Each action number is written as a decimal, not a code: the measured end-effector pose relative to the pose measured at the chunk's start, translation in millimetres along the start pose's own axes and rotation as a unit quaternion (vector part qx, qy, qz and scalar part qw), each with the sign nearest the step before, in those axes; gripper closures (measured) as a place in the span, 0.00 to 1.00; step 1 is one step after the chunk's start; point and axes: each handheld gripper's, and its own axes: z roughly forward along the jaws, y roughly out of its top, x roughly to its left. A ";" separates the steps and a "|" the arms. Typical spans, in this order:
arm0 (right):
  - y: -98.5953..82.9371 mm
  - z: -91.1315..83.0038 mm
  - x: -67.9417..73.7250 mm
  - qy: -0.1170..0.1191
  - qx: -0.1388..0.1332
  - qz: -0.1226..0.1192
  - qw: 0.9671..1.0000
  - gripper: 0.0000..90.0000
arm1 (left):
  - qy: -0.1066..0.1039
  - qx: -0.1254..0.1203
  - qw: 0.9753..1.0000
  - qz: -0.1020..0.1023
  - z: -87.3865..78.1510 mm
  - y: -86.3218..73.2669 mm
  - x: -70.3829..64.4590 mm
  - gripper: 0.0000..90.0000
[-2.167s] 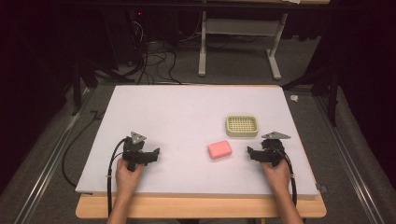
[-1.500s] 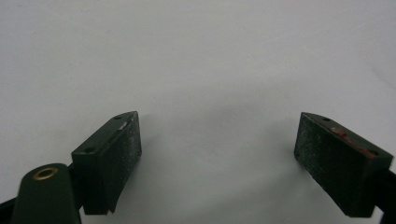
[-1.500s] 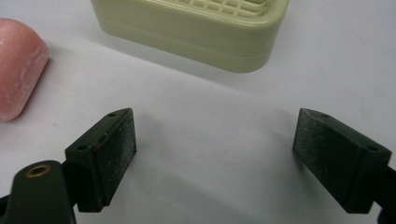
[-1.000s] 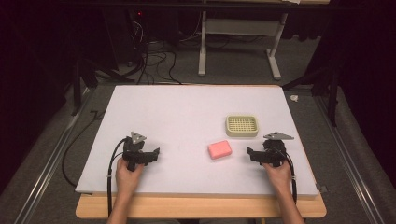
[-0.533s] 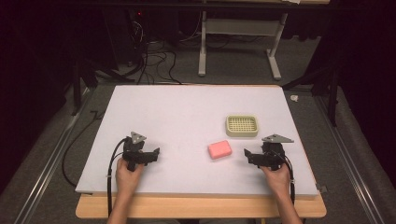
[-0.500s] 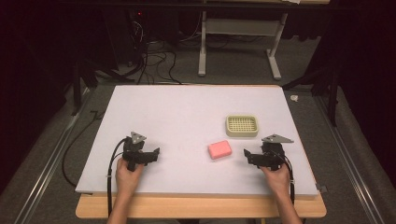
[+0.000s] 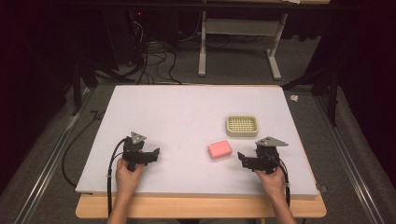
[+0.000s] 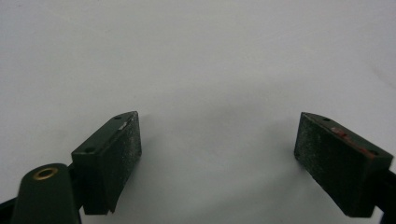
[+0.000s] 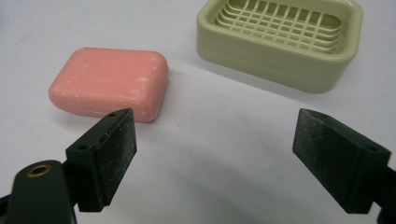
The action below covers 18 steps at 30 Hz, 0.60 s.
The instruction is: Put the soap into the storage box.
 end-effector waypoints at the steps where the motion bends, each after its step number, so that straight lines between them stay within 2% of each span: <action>1: 0.1 0.0 1.0 0.001 0.000 -0.001 1.000 0.16 | 0.000 0.000 1.000 0.000 0.0 0.0 0.0 0.17; 18: 7.7 5.3 27.7 0.021 -0.004 -0.017 1.000 0.15 | 0.000 0.000 1.000 0.000 0.0 0.0 0.1 0.17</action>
